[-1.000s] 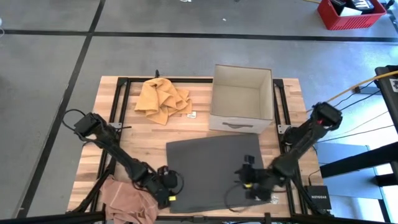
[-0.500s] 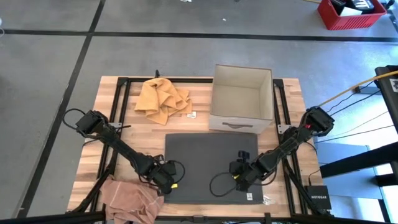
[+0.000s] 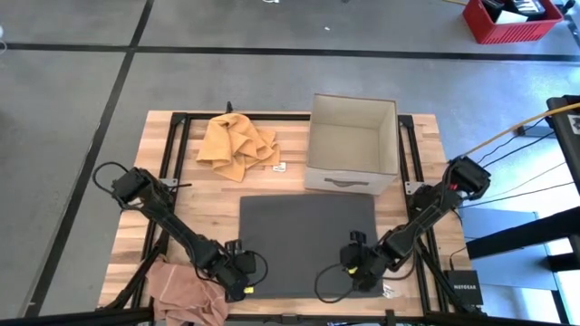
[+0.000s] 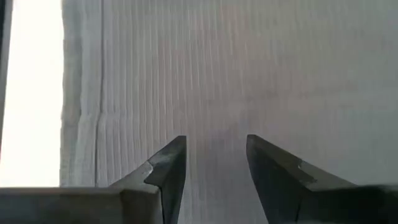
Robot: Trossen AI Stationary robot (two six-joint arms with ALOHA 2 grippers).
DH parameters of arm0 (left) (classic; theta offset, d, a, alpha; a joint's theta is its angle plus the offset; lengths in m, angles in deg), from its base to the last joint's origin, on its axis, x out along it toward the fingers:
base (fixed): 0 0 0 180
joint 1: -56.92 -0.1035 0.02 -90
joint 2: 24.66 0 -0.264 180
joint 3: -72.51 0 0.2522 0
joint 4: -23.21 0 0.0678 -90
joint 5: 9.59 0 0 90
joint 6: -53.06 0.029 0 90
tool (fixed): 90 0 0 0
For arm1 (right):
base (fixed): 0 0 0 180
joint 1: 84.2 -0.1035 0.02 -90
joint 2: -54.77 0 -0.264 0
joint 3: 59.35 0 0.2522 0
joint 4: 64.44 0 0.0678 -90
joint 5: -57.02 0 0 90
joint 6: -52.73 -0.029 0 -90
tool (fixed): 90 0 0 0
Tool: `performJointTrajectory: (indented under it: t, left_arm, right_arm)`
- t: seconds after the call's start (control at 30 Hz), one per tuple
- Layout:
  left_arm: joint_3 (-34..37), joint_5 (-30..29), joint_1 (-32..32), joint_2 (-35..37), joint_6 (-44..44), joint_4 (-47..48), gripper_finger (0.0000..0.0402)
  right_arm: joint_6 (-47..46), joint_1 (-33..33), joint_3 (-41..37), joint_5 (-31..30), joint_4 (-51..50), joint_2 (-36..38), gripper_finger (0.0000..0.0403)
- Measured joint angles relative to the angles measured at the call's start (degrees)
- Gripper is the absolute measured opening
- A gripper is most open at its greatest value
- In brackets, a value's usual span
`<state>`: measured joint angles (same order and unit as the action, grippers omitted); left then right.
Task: Fold towel
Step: Fold the gray towel
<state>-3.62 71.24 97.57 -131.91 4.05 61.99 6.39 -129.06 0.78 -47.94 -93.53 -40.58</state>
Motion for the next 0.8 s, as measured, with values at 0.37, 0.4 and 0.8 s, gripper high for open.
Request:
performJointTrajectory:
  t: [0.37,0.4,0.8]
  left_arm:
    - [-4.2,-0.9,-2.4,7.3,5.2,5.6,0.0136]
    - [-4.3,-2.7,-2.7,7.9,6.5,6.1,0.0136]
    - [-4.3,-7.8,-12.1,6.5,20.6,6.3,0.0188]
  right_arm:
    - [-7.4,0.8,4.3,17.1,-14.5,4.7,0.0169]
    - [-7.1,0.9,5.2,16.9,-16.2,5.5,0.0169]
    - [1.2,1.4,6.6,-4.1,-19.2,8.4,0.017]
